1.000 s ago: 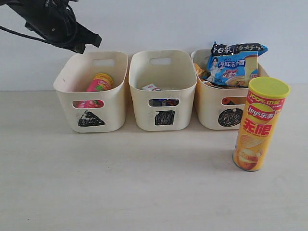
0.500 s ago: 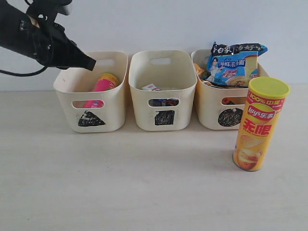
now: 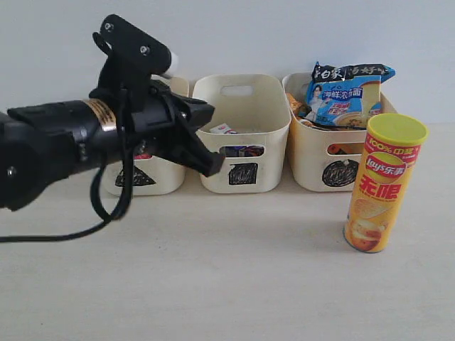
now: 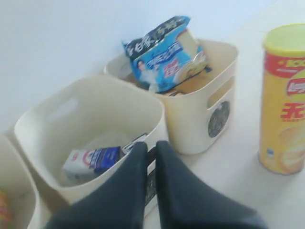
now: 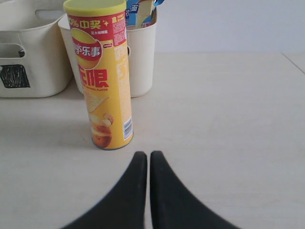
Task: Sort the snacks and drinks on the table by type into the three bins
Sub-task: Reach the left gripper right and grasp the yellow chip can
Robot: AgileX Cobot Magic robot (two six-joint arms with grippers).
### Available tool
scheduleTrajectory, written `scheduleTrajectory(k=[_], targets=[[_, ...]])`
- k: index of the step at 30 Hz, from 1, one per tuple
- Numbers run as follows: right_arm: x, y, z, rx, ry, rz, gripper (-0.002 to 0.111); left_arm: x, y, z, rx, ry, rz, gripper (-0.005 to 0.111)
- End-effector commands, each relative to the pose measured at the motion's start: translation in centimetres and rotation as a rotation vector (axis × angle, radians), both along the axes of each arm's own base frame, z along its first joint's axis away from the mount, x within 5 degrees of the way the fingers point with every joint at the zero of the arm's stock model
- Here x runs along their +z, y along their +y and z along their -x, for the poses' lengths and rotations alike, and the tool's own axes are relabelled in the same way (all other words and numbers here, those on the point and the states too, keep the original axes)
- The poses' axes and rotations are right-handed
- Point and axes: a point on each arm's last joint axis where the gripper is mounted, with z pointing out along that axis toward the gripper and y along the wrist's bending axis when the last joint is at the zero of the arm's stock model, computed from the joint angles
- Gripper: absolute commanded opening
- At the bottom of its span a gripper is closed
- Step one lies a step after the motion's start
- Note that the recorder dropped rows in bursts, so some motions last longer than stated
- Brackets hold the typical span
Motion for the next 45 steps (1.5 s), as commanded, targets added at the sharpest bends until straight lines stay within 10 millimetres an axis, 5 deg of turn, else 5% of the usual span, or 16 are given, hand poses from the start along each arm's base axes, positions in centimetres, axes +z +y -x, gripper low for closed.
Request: scheduleTrajectory(k=[1, 8, 19, 21, 28, 35, 45], targets=[[-0.1, -0.1, 0.0, -0.007, -0.008, 0.006, 0.0, -1.0, -2.0, 1.8, -0.173, -0.163, 0.01, 0.004], [-0.1, -0.1, 0.0, -0.007, -0.008, 0.006, 0.0, -4.8, -5.2, 2.8, -0.508, -0.216, 0.136, 0.004], [-0.1, -0.1, 0.0, -0.007, -0.008, 0.006, 0.0, -9.6, -8.7, -0.1, -0.572, -0.101, 0.251, 0.006], [-0.1, -0.1, 0.0, -0.007, -0.008, 0.006, 0.0, -10.3, -9.4, -0.8, -0.569, -0.089, 0.261, 0.018], [-0.1, -0.1, 0.0, -0.007, -0.008, 0.006, 0.0, -12.2, -11.4, -3.4, -0.54, -0.073, 0.304, 0.109], [-0.1, -0.1, 0.0, -0.007, -0.008, 0.006, 0.0, -12.9, -12.8, -4.8, -0.517, 0.052, 0.403, 0.11], [-0.1, -0.1, 0.0, -0.007, -0.008, 0.006, 0.0, -13.7, -15.5, -5.2, -0.566, 0.07, 0.313, 0.11]])
